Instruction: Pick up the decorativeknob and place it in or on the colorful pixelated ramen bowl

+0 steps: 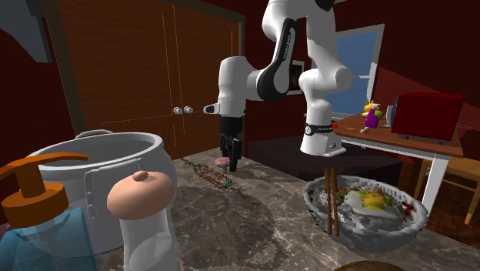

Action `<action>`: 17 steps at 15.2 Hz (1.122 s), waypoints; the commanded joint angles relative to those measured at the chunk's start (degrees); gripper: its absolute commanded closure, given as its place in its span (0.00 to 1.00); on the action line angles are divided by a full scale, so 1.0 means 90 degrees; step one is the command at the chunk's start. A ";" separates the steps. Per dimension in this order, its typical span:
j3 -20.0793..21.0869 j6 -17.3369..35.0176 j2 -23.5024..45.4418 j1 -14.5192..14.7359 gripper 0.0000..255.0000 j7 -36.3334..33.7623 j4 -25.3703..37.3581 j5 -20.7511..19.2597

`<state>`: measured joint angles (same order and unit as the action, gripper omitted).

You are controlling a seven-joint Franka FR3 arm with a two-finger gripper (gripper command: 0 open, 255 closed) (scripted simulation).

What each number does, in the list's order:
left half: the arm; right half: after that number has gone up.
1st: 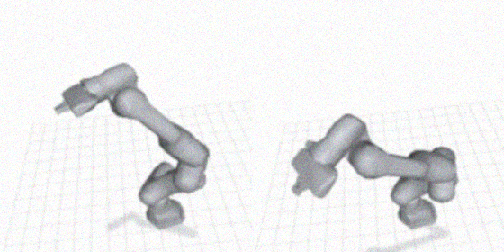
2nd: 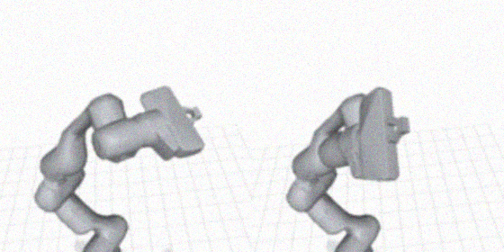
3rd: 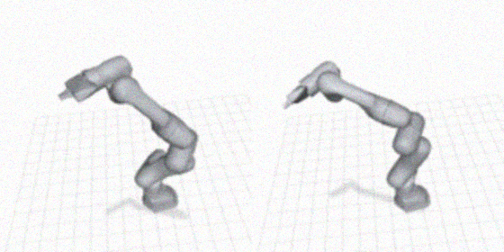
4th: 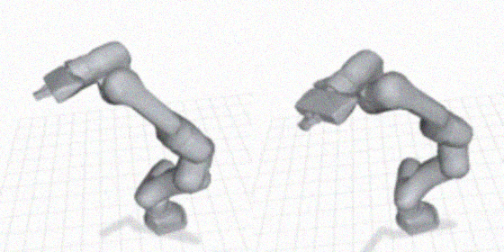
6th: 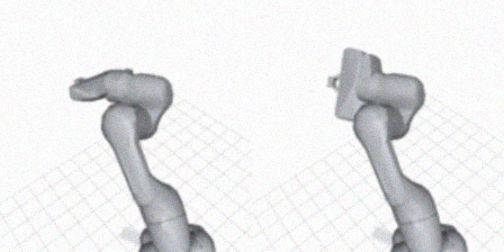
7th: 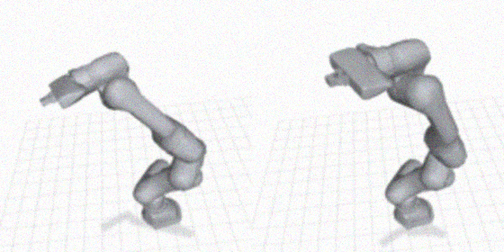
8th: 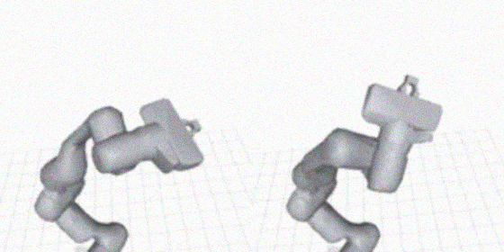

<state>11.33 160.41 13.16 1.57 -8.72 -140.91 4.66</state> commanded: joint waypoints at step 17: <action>0.0091 -0.1313 -0.1233 -0.0078 1.00 0.0103 0.0094 0.0257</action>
<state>12.17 149.41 2.82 0.95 -8.00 -140.10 6.78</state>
